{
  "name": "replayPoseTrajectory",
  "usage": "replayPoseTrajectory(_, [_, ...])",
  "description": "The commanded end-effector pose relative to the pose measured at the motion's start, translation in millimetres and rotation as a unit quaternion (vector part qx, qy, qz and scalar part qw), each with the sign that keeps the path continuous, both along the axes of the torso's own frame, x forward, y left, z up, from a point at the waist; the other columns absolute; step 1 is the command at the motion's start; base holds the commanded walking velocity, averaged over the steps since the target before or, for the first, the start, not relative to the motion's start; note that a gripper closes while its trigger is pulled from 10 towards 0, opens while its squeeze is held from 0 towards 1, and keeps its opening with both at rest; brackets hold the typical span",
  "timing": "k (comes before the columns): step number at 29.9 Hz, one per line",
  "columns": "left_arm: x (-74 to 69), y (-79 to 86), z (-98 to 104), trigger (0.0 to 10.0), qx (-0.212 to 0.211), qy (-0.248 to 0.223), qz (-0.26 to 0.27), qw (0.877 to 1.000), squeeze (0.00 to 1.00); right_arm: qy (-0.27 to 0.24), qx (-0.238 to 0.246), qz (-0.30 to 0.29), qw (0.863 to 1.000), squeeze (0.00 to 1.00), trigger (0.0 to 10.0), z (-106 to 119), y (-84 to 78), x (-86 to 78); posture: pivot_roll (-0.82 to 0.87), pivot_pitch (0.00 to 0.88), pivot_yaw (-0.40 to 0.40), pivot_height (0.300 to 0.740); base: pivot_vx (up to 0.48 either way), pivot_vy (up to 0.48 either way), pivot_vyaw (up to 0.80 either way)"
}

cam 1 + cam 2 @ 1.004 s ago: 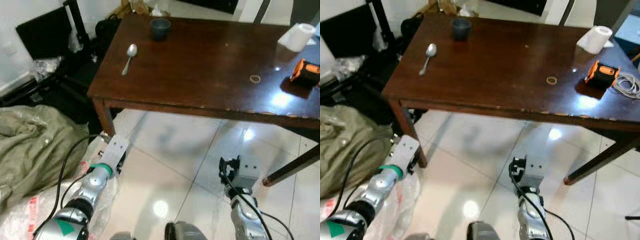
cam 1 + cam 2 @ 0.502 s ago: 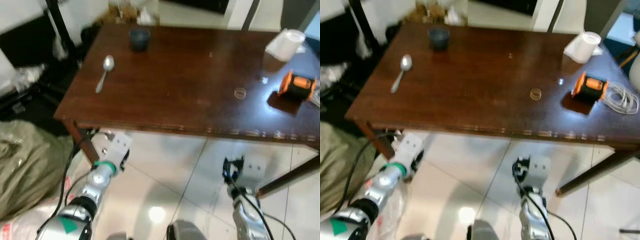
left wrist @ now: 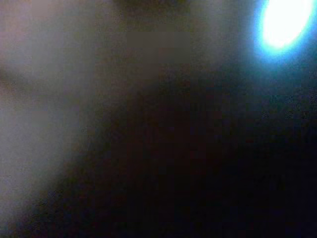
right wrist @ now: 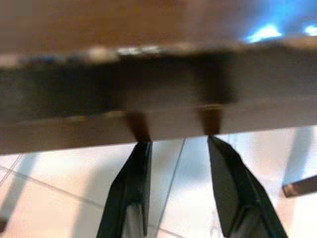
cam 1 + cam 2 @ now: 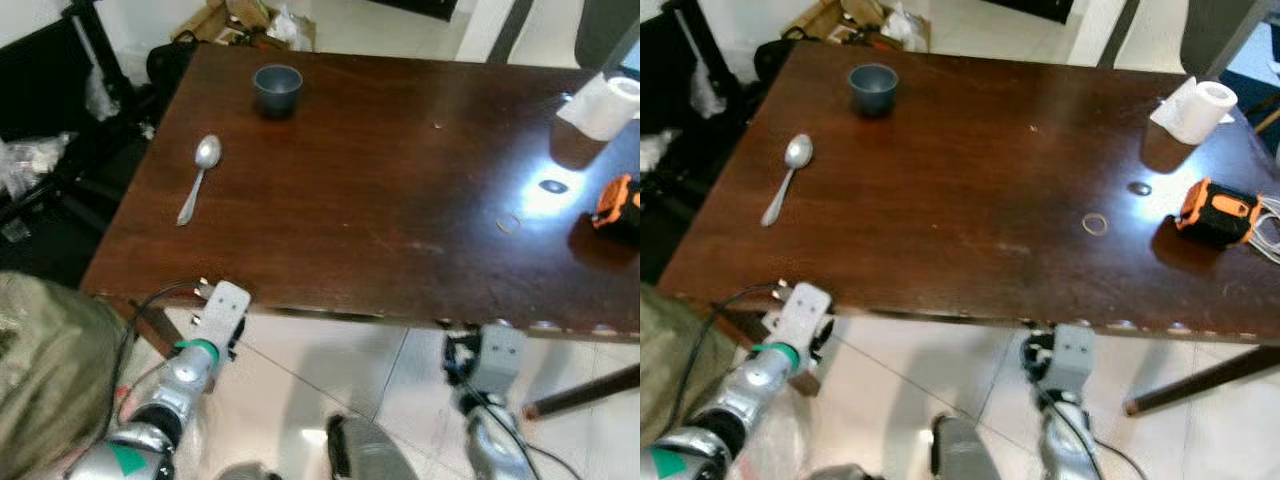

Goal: Setting the table

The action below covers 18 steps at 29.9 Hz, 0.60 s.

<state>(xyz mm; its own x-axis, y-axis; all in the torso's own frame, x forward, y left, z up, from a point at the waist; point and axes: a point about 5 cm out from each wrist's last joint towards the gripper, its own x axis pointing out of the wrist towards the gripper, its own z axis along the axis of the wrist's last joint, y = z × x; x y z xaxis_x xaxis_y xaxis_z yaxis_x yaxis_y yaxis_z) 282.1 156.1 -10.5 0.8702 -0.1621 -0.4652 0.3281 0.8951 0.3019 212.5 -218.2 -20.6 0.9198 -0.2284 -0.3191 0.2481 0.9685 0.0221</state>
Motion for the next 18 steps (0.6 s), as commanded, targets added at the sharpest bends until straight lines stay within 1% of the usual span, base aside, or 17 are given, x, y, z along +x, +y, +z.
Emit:
replayPoseTrajectory(1, [17.8, -4.7, 22, 10.0, -0.001, -0.063, -0.020, 0.998, 0.00, -0.068, -0.010, 0.024, 0.997, 0.00, 10.0, 24, 8.8, 22.7, -0.04, 0.000, 0.038, 0.740, 0.000, 0.000, 0.00])
replayPoseTrajectory(2, [19.3, -6.7, 27, 10.0, -0.001, -0.081, -0.032, 0.996, 0.00, -0.079, -0.019, 0.028, 0.996, 0.00, 10.0, 29, 9.1, 24.3, -0.04, 0.000, 0.040, 0.740, 0.000, 0.000, 0.00])
replayPoseTrajectory(3, [22.9, -8.8, 38, 10.0, -0.008, -0.119, -0.049, 0.992, 0.00, -0.110, -0.045, 0.042, 0.992, 0.00, 10.0, 43, 10.7, 28.5, -0.04, 0.000, 0.041, 0.740, 0.000, 0.000, 0.00])
replayPoseTrajectory(4, [22.9, -8.8, 38, 10.0, -0.008, -0.119, -0.049, 0.992, 0.00, -0.110, -0.045, 0.042, 0.992, 0.00, 10.0, 43, 10.7, 28.5, -0.04, 0.000, 0.041, 0.740, 0.000, 0.000, 0.00])
replayPoseTrajectory(6, [25.4, -9.2, 46, 10.0, -0.021, -0.140, -0.056, 0.988, 0.00, -0.145, -0.058, 0.054, 0.986, 0.00, 10.0, 59, 13.6, 32.4, -0.04, 0.000, 0.041, 0.740, 0.000, 0.000, 0.00])
replayPoseTrajectory(7, [25.4, -9.2, 46, 10.0, -0.021, -0.140, -0.056, 0.988, 0.00, -0.145, -0.058, 0.054, 0.986, 0.00, 10.0, 59, 13.6, 32.4, -0.04, 0.000, 0.041, 0.740, 0.000, 0.000, 0.00])
replayPoseTrajectory(9, [25.4, -9.1, 48, 10.0, -0.024, -0.146, -0.063, 0.987, 0.00, -0.161, -0.049, 0.048, 0.984, 0.00, 10.0, 67, 14.1, 34.0, -0.04, 0.000, 0.040, 0.740, 0.000, 0.000, 0.00])
replayPoseTrajectory(10, [23.4, -6.7, 46, 10.0, -0.020, -0.141, -0.065, 0.988, 0.00, -0.165, -0.046, 0.047, 0.984, 0.00, 10.0, 69, 14.3, 34.3, -0.03, 0.001, 0.040, 0.740, 0.000, 0.000, 0.00])
replayPoseTrajectory(14, [18.2, -1.7, 38, 10.0, -0.007, -0.124, -0.066, 0.990, 0.00, -0.153, -0.043, 0.041, 0.986, 0.00, 10.0, 64, 13.1, 32.8, -0.03, 0.000, 0.038, 0.740, 0.000, 0.000, 0.00])
replayPoseTrajectory(16, [16.1, -0.3, 35, 10.0, -0.002, -0.116, -0.065, 0.991, 0.00, -0.141, -0.036, 0.036, 0.989, 0.00, 10.0, 58, 12.3, 30.4, -0.03, 0.000, 0.037, 0.740, 0.000, 0.000, 0.00])
replayPoseTrajectory(18, [12.4, 1.5, 29, 10.0, 0.005, -0.104, -0.066, 0.992, 0.00, -0.116, -0.034, 0.035, 0.992, 0.00, 10.0, 47, 11.9, 23.9, -0.03, 0.000, 0.038, 0.740, 0.000, 0.000, 0.00])
